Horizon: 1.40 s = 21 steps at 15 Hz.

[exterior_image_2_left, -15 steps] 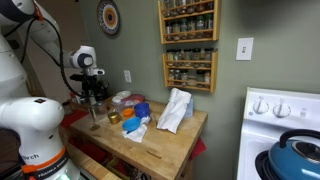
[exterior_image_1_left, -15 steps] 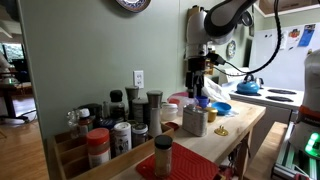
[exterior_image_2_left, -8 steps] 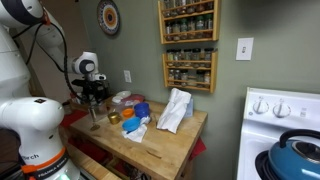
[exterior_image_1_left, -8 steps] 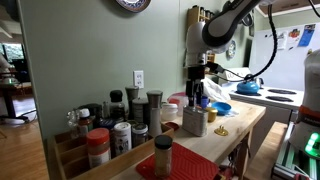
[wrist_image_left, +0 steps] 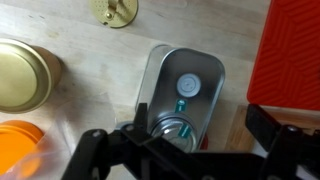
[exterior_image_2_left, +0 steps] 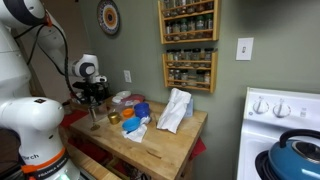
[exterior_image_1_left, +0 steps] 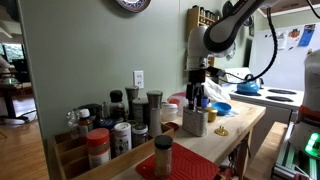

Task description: Turn the metal tin to the left

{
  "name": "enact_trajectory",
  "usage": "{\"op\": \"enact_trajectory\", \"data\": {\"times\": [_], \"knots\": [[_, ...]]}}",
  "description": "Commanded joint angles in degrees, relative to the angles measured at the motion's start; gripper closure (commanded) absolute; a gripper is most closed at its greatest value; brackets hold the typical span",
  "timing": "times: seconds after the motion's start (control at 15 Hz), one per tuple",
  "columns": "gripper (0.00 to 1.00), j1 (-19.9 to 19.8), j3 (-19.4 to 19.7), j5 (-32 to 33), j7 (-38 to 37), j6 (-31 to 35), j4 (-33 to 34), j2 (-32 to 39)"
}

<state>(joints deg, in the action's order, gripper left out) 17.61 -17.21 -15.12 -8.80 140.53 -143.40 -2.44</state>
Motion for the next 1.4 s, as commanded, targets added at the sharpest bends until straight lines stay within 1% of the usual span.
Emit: {"op": "enact_trajectory", "data": {"times": [0.0, 0.4, 0.53, 0.67, 0.73, 0.8, 1.33], "knots": [[0.0, 0.08, -0.18, -0.47, -0.66, 3.14, -1.42, 0.64], [0.0, -0.13, -0.21, 2.54, -4.11, 3.75, -1.44, 1.1], [0.0, 0.04, -0.21, 0.83, -3.03, 4.45, -1.67, 0.33], [0.0, -0.02, -0.21, 1.68, -3.57, 4.55, -1.89, -0.34], [0.0, 0.08, -0.23, 0.65, -2.66, 4.74, -1.93, -0.68], [0.0, 0.03, -0.23, 1.17, -3.28, 4.58, -1.94, -0.8], [0.0, -0.11, -0.22, 2.5, -4.89, 4.75, -1.26, 1.79]]}}
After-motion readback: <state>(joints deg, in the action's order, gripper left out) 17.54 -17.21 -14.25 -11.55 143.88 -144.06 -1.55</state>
